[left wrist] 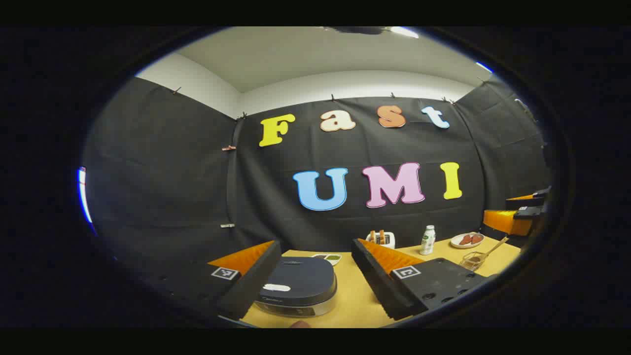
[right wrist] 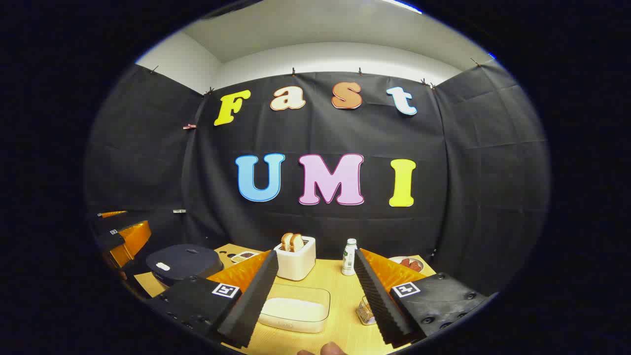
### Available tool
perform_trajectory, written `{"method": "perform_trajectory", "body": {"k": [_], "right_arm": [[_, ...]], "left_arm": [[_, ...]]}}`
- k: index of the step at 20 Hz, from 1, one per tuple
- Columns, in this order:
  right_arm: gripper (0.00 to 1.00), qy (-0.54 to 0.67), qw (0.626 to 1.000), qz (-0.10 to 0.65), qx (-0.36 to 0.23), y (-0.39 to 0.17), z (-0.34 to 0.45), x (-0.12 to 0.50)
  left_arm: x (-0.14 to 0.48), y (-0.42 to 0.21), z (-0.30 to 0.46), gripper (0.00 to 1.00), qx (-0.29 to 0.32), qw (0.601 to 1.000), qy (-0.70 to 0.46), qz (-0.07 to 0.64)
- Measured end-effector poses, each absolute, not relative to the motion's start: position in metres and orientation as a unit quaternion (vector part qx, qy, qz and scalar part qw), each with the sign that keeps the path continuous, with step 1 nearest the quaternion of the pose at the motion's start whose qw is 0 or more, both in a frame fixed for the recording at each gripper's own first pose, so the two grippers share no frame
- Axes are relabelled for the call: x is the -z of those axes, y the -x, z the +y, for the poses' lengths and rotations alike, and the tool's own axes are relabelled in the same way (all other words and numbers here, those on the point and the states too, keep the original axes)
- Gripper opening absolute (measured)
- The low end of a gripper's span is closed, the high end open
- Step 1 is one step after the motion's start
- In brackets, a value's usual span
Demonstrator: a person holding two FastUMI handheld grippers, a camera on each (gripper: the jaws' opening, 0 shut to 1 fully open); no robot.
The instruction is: Close the left gripper, press the button to open the rice cooker; take a wooden spoon from the chopstick holder with the right hand, scoop a spoonful of rice and pour it into the rice cooker, then put the wooden spoon back into the chopstick holder.
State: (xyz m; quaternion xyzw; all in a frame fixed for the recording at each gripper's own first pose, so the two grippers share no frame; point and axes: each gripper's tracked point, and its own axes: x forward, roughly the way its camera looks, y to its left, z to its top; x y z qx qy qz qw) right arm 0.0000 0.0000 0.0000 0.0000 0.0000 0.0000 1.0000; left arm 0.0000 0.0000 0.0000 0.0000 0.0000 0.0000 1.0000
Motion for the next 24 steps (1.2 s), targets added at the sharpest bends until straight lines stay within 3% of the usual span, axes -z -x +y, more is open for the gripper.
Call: {"method": "perform_trajectory", "body": {"k": [24], "right_arm": [[0.96, 0.019, 1.0, -0.001, -0.006, -0.01, 0.008, 0.002]], "left_arm": [[0.008, -0.009, 0.019, 0.97, -0.017, 1.0, -0.009, 0.001]]}}
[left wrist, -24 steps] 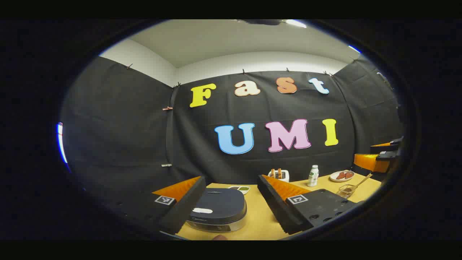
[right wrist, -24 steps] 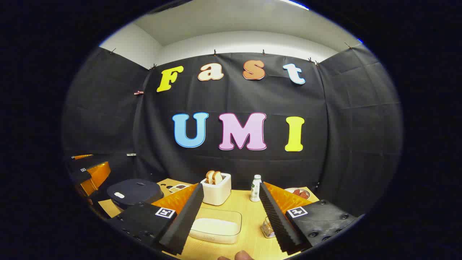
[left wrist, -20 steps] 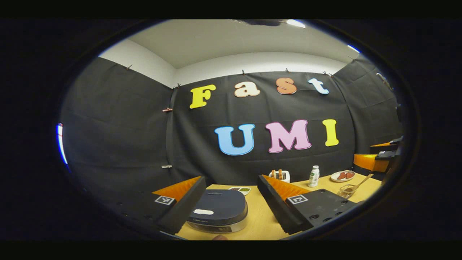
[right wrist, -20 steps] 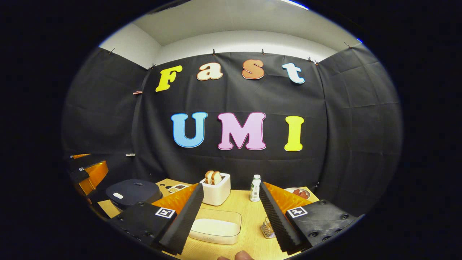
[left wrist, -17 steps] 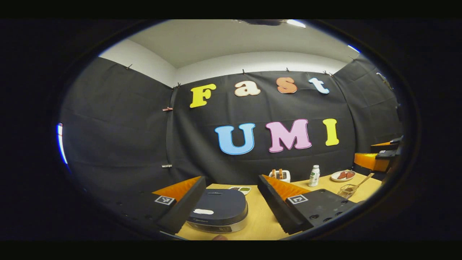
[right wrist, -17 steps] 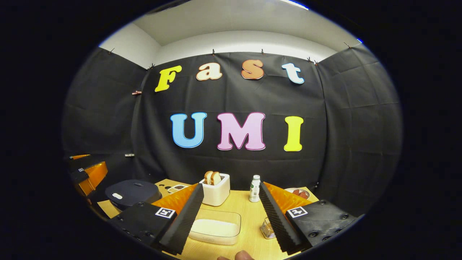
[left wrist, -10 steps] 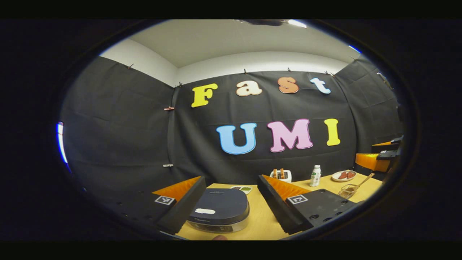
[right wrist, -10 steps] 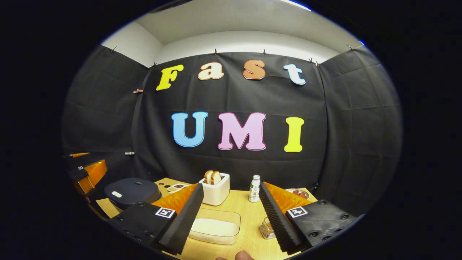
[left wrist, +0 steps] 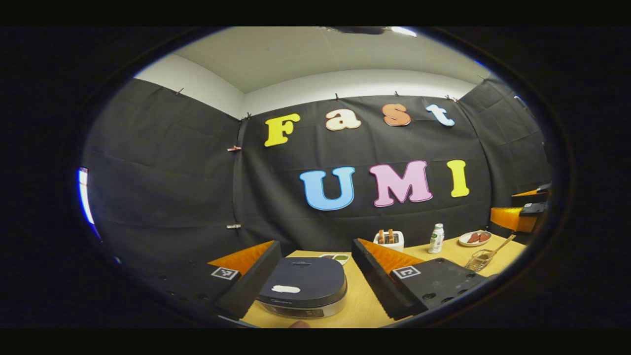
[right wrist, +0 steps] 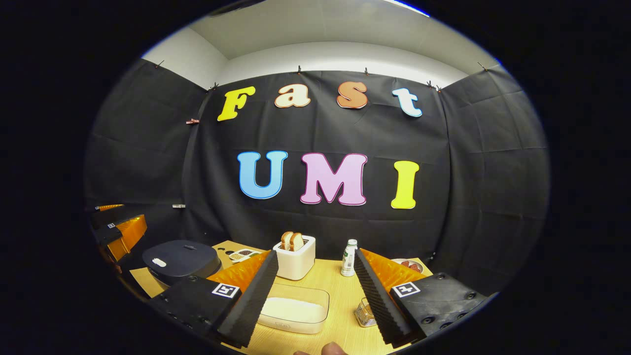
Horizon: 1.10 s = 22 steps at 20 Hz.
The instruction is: Close the left gripper, press the button to open the rice cooker; take a wooden spoon from the chopstick holder with the right hand, scoop a spoonful of rice and pour it into the rice cooker, then put the wooden spoon back into the chopstick holder.
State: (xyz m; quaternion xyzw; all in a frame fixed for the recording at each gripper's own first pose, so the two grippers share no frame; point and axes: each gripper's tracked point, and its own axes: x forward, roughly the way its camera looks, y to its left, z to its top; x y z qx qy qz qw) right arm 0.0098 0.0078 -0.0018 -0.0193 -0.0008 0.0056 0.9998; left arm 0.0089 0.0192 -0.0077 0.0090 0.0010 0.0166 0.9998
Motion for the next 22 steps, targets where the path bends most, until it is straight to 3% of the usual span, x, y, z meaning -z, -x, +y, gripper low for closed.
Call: {"method": "perform_trajectory", "body": {"k": [5, 13, 17, 18, 22], "right_arm": [[0.96, 0.021, 1.0, 0.001, -0.008, -0.012, 0.01, 0.004], [0.96, 0.022, 1.0, 0.003, -0.009, -0.016, 0.014, 0.005], [0.96, 0.024, 1.0, 0.004, -0.008, -0.017, 0.017, 0.007], [0.96, 0.024, 1.0, 0.005, -0.007, -0.018, 0.018, 0.007], [0.96, 0.024, 1.0, 0.007, -0.007, -0.02, 0.022, 0.009]], "left_arm": [[0.01, -0.015, 0.026, 0.96, -0.024, 1.0, -0.011, 0.004], [0.034, -0.027, 0.036, 0.55, -0.027, 0.999, -0.004, 0.038], [0.05, -0.036, 0.054, 0.24, -0.044, 0.997, -0.005, 0.063], [0.056, -0.038, 0.055, 0.1, -0.043, 0.997, -0.006, 0.07], [0.087, -0.05, 0.06, 0.07, -0.036, 0.992, 0.017, 0.115]]}}
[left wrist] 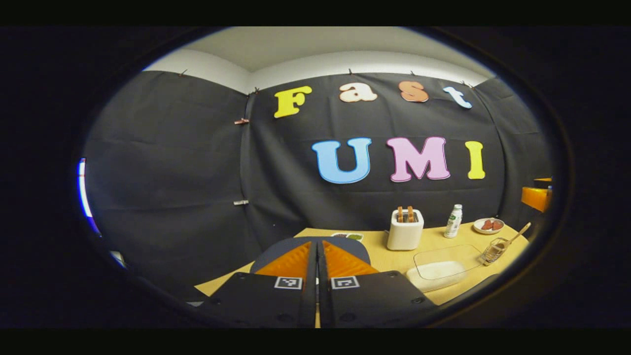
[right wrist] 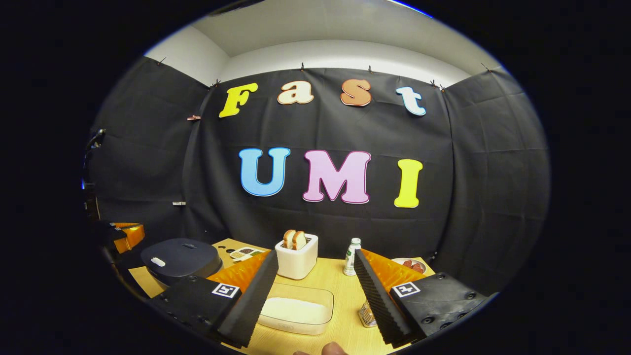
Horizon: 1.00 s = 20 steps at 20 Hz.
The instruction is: Close the left gripper, press the button to open the rice cooker; take a wooden spoon from the chopstick holder with the right hand, scoop a spoonful of rice and pour it into the rice cooker, then put the wooden spoon back into the chopstick holder.
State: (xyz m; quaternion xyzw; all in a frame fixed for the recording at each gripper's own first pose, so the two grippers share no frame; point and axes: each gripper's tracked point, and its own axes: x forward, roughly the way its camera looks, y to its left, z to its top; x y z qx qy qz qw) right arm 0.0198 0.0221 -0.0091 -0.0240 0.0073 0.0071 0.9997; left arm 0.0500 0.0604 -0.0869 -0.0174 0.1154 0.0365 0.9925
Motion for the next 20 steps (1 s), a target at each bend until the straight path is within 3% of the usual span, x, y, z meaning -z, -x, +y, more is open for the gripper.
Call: {"method": "perform_trajectory", "body": {"k": [10, 20], "right_arm": [[0.96, 0.03, 0.999, 0.017, 0.005, -0.021, 0.02, 0.016], [0.96, 0.03, 0.999, 0.023, 0.016, -0.021, 0.016, 0.02]], "left_arm": [[0.166, -0.062, 0.072, 0.05, -0.02, 0.97, 0.08, 0.23], [0.19, -0.067, 0.074, 0.07, -0.008, 0.963, 0.081, 0.255]]}}
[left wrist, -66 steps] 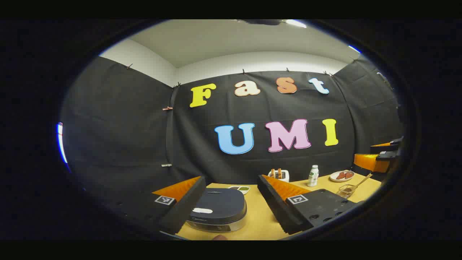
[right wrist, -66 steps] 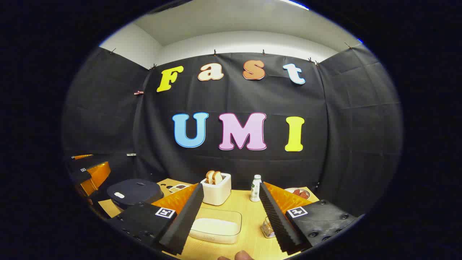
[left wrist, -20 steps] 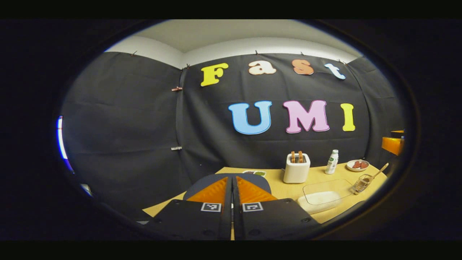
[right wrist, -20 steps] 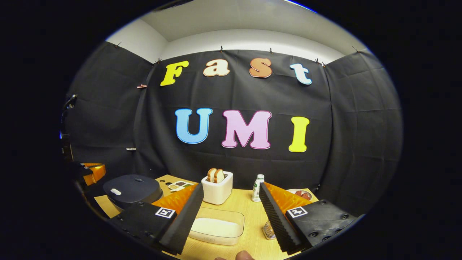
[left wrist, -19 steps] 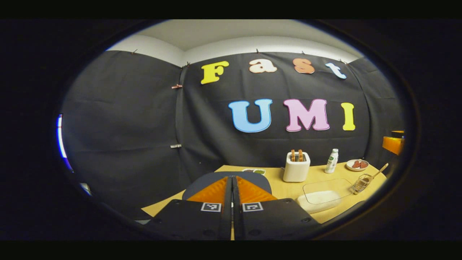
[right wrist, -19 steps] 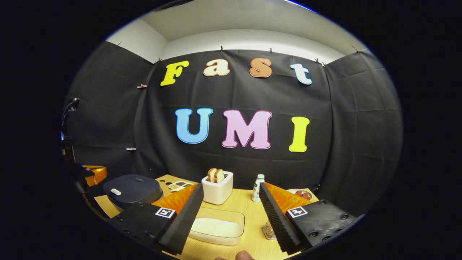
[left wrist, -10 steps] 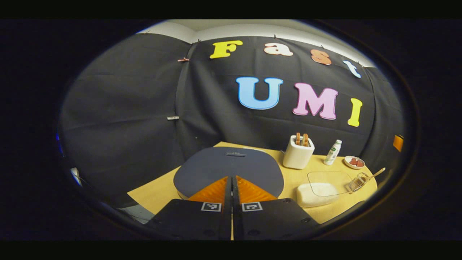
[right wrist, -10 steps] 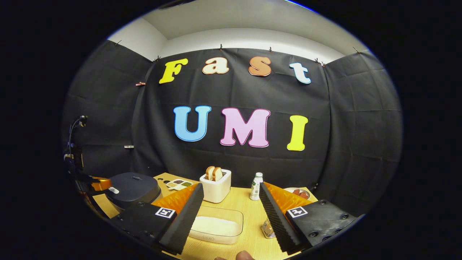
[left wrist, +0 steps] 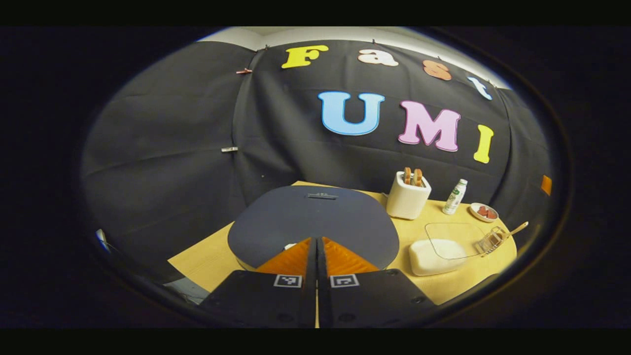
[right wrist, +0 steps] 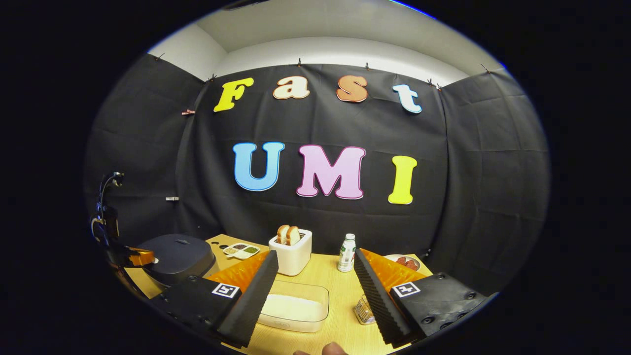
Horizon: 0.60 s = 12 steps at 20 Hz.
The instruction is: Close the left gripper, press the button to open the rice cooker; take a wooden spoon from the chopstick holder with the right hand, scoop a spoonful of rice and pour it into the rice cooker, then put the wooden spoon back into the chopstick holder.
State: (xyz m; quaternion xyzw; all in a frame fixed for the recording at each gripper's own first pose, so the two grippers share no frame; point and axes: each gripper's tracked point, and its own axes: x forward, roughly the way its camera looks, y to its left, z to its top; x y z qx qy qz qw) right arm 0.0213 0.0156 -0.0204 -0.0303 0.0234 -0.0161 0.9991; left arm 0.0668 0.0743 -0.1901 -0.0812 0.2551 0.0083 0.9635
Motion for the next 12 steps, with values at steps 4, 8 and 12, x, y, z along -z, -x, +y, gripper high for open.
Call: {"method": "perform_trajectory", "body": {"k": [4, 8, 12], "right_arm": [[0.96, 0.025, 0.999, 0.029, 0.015, -0.0216, 0.0184, 0.0238], [0.96, 0.025, 0.999, 0.026, 0.007, -0.0198, 0.0227, 0.0211], [0.96, 0.028, 0.999, 0.023, 0.004, -0.0172, 0.023, 0.0207]], "left_arm": [[0.1934, -0.0647, 0.0719, 0.07, -0.012, 0.965, 0.073, 0.253], [0.1951, -0.0639, 0.075, 0.07, -0.017, 0.962, 0.085, 0.259], [0.1956, -0.0632, 0.0731, 0.07, -0.005, 0.958, 0.113, 0.262]]}}
